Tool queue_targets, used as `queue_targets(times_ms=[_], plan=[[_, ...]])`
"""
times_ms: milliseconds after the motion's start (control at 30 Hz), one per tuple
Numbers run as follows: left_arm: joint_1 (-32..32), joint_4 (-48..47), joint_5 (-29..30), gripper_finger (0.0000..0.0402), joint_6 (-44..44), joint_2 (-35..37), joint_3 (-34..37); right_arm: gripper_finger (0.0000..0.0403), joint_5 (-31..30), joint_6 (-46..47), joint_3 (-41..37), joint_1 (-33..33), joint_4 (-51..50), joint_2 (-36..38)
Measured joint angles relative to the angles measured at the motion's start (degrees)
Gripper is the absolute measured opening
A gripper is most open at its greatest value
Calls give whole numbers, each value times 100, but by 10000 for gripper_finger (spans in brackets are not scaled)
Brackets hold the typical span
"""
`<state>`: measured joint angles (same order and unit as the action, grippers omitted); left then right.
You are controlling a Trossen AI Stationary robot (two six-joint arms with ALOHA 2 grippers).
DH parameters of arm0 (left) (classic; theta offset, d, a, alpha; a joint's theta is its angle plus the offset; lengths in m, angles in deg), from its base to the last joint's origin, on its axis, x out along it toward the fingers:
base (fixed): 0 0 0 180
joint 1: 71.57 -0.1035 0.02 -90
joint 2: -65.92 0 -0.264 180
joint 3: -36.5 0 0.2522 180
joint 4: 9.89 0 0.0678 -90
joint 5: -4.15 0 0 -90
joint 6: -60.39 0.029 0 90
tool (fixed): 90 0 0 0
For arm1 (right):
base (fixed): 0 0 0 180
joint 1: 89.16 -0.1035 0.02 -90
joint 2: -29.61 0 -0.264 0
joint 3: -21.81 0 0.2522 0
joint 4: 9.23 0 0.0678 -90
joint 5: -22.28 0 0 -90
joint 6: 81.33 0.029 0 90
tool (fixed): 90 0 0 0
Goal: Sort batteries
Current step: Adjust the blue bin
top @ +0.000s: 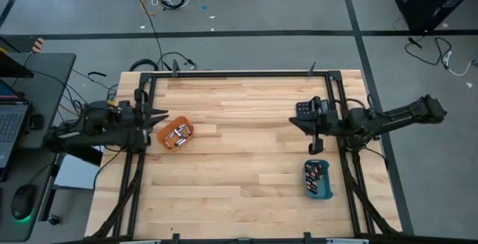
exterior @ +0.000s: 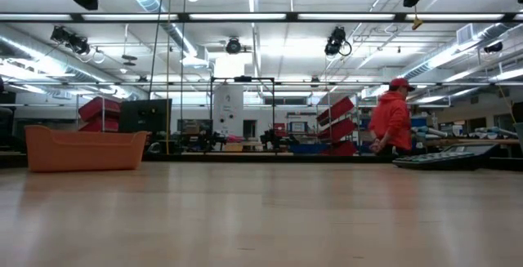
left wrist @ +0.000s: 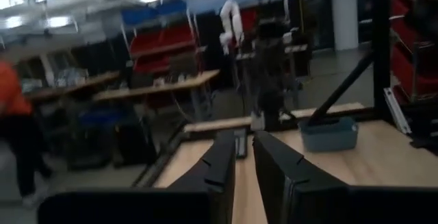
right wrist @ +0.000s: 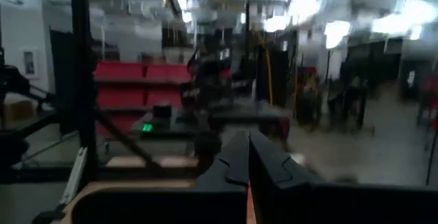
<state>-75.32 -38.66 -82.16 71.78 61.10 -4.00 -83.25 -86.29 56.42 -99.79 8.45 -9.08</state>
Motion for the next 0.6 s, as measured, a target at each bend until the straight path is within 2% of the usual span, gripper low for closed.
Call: queue_targets(times_ms=[67,167,267,333,400,500,600], plan=[[-2,-219,97,49,-208,0,0,0,-222,406,320,-66,-876,-99],[-2,-556,188,42,-473,-4,0,0,-688,1222,1026,-203,-2886,-516],[0,-751,452,38,-777,-30,0,0,-601,2342,1936,-376,-5124,-1044],[-2,-800,742,36,-936,-85,0,0,-300,3275,2526,-518,-6444,-1423],[-2,-769,1001,35,-994,-176,0,0,305,4121,2928,-703,-7497,-1824],[-2,-767,1245,35,-862,-302,0,0,1378,5368,3240,-990,-8352,-2297],[-2,-757,1333,35,-720,-402,0,0,2114,6590,3267,-1311,-9025,-2669]])
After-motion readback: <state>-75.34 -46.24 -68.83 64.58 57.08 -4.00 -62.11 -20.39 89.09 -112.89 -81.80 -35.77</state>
